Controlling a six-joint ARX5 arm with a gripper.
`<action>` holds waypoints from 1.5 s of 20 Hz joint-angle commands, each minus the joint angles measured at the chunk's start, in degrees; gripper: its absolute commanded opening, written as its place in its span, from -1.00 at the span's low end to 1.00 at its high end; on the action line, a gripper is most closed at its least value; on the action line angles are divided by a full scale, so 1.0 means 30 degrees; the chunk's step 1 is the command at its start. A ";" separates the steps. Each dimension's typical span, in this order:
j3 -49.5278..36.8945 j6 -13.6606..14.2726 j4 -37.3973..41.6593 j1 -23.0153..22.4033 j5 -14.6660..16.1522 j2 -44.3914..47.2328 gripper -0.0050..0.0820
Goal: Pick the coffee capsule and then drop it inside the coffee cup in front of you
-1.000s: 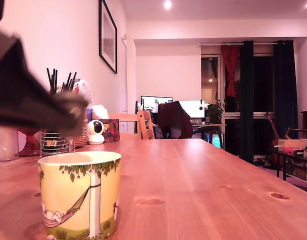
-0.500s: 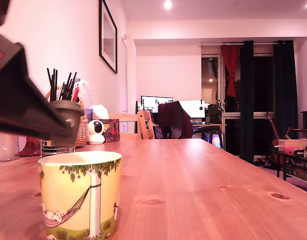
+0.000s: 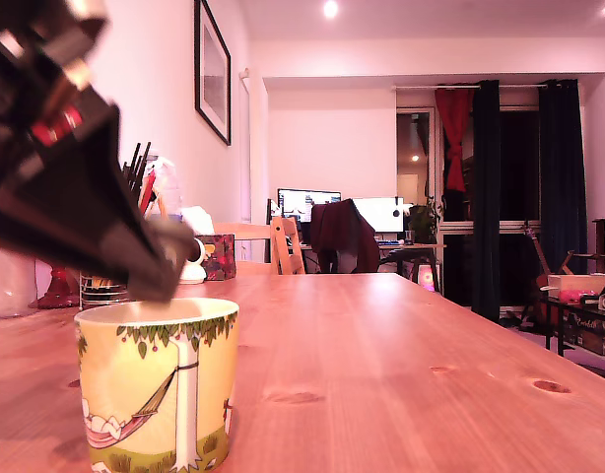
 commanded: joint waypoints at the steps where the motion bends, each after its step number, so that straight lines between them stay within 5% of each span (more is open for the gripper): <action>1: 0.0488 -0.0007 -0.0233 -0.0160 0.0022 0.0386 -0.54; 23: 0.0794 -0.0233 -0.1581 -0.0168 0.0087 0.0481 -0.53; 25: 0.0816 -0.0386 -0.1566 -0.0168 0.0095 0.0474 -0.17; 27: 0.0889 -0.0401 -0.1566 -0.0153 0.0073 0.0474 0.54; 28: 0.0947 -0.0401 -0.1581 -0.0153 0.0073 0.0474 0.71; 30: 0.1137 -0.0401 -0.1610 -0.0153 0.0087 0.0474 0.74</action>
